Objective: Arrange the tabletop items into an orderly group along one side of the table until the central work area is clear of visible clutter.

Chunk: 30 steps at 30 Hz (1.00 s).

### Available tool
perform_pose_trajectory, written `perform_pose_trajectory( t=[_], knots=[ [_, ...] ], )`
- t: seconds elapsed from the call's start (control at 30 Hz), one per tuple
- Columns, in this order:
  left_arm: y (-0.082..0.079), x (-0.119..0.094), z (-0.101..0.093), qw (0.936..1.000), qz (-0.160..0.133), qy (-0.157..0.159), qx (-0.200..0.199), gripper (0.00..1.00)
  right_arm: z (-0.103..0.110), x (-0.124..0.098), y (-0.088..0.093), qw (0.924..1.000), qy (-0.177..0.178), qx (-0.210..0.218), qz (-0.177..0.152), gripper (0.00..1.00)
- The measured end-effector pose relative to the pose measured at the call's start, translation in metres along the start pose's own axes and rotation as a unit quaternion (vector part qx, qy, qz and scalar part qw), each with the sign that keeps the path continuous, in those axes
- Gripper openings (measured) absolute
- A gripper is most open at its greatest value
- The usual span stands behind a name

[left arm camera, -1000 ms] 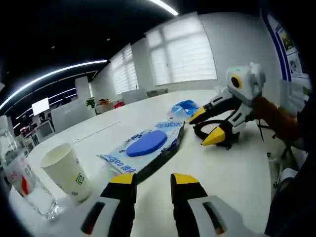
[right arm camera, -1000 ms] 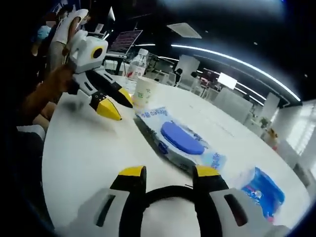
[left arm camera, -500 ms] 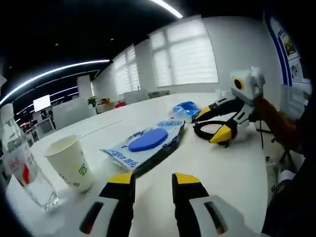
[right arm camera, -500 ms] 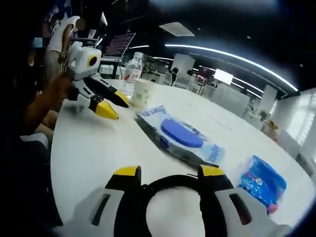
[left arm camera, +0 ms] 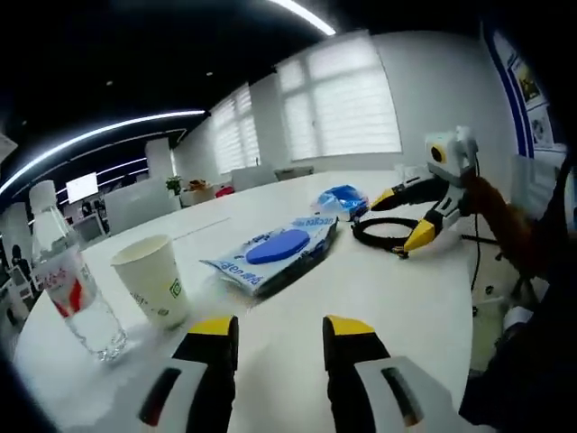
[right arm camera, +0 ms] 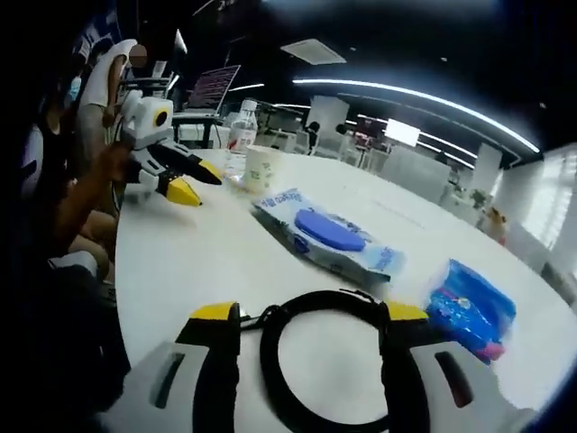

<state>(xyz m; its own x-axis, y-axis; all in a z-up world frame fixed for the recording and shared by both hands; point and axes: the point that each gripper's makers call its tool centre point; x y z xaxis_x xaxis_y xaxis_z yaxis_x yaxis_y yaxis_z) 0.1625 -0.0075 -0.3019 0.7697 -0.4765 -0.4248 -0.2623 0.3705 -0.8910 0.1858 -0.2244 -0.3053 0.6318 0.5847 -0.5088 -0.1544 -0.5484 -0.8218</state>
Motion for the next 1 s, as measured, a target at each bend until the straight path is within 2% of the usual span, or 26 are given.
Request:
perform_pose_trajectory(
  t=[0.27, 0.43, 0.53, 0.73, 1.0],
  knots=[
    [0.008, -0.015, 0.006, 0.9999, 0.01, -0.003, 0.001, 0.41, -0.006, -0.015, 0.014, 0.9998, 0.009, 0.011, 0.012, 0.66],
    [0.011, -0.023, 0.005, 0.9999, 0.009, 0.003, -0.004, 0.44, -0.009, -0.023, 0.019, 0.9997, 0.01, 0.019, 0.011, 0.67],
    [0.013, -0.029, 0.005, 0.9999, 0.006, 0.005, -0.01, 0.45, -0.01, -0.03, 0.022, 0.9991, 0.001, 0.043, -0.001, 0.67],
    [0.017, -0.037, 0.007, 0.9999, 0.007, 0.009, -0.012, 0.48, -0.019, -0.04, 0.03, 0.9985, 0.014, 0.052, 0.003, 0.7],
    [0.019, -0.042, 0.014, 0.9998, 0.003, 0.014, -0.017, 0.5, -0.026, -0.045, 0.03, 0.9982, 0.02, 0.057, -0.001, 0.73]
  ],
)
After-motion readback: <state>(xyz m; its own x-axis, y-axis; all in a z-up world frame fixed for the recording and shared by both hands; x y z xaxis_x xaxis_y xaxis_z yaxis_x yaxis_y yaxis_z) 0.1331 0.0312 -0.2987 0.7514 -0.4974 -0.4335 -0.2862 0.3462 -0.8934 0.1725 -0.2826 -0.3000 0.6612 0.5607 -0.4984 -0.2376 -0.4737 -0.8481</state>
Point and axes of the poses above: the point that each gripper's makers call its tool centre point, and the gripper's own axes: x roughly forward along the fingers, z roughly to its left, y roughly out of its underside, and after that the axes turned 6 degrees about z, right-handed
